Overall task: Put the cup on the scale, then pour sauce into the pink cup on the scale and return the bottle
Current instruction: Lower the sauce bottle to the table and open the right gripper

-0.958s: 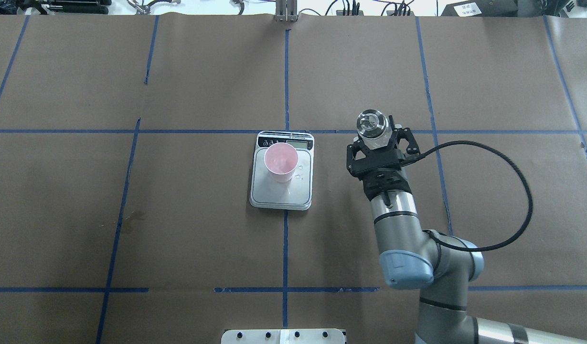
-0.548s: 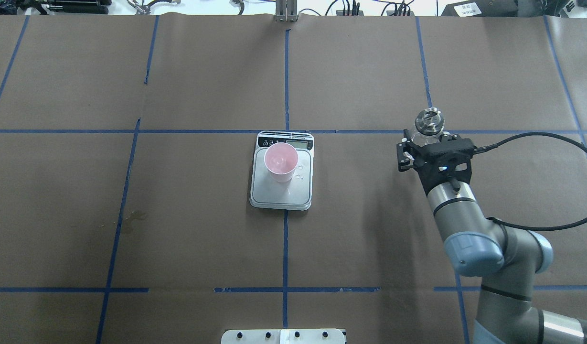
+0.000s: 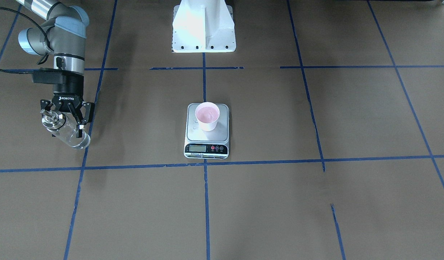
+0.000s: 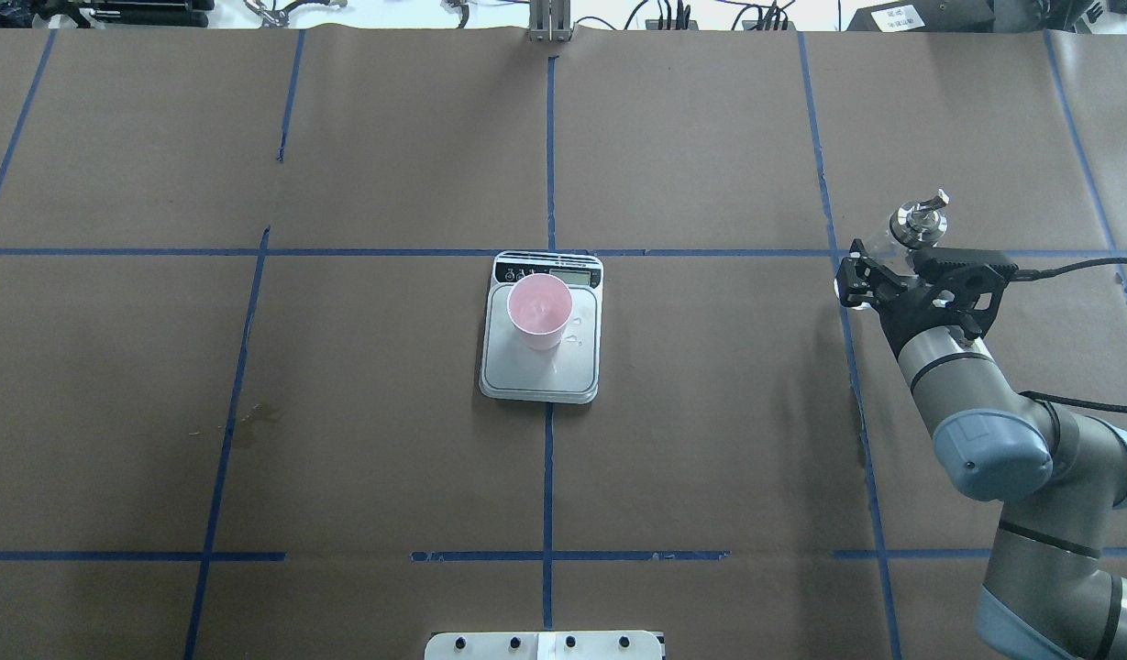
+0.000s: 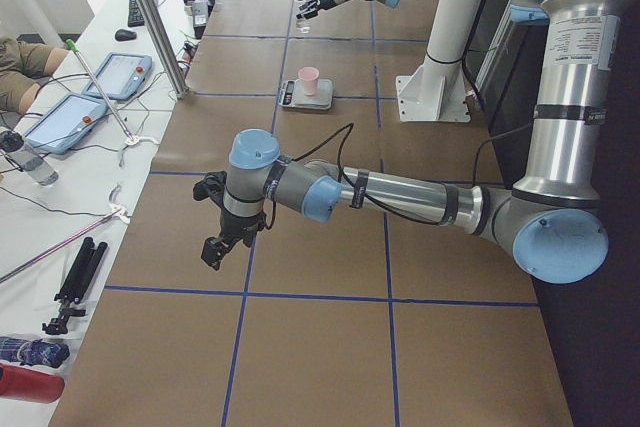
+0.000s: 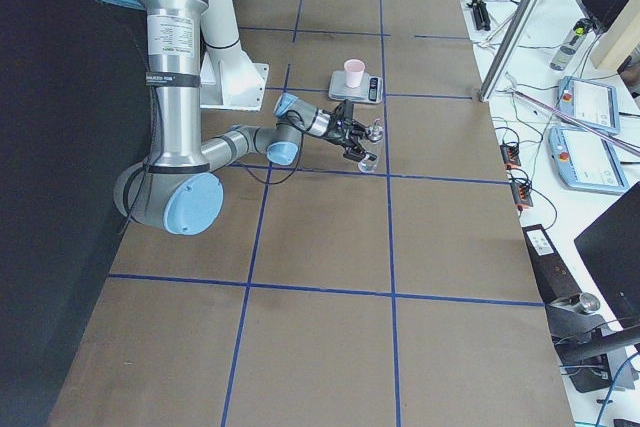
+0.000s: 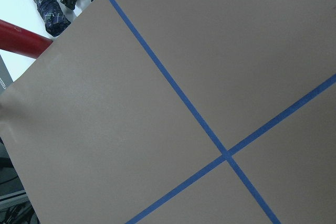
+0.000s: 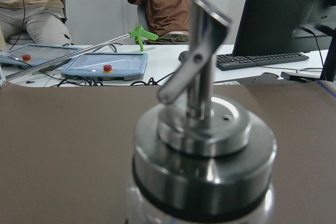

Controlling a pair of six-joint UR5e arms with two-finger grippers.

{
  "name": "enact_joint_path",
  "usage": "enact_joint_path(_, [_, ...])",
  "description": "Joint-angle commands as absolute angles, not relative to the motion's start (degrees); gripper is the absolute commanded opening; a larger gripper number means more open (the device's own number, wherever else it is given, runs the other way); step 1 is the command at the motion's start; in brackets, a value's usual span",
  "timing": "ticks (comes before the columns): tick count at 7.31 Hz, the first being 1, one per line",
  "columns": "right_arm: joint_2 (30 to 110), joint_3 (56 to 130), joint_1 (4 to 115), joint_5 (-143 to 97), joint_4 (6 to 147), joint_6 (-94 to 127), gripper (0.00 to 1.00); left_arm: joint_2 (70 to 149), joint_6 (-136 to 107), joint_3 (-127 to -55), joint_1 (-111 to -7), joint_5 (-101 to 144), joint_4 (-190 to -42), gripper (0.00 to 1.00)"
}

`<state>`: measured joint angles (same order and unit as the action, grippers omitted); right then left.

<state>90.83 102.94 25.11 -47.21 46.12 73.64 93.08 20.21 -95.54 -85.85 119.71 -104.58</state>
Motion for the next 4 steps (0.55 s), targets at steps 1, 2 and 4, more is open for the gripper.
enact_joint_path(1, [91.3, 102.5, 25.1, -49.8, 46.7, 77.3, 0.00, 93.1, 20.2, -95.6, -86.0, 119.7, -104.6, 1.00])
enact_joint_path(2, [91.3, 102.6, 25.1, -49.9, 46.9, 77.2, 0.00, 93.1, 20.2, -95.6, -86.1, 119.7, -104.6, 1.00])
enact_joint_path(4, [91.1, 103.4, 25.0, -50.0, 52.4, 77.2, 0.00, 92.0, 20.3, -95.6, -86.1, 119.7, -104.7, 1.00])
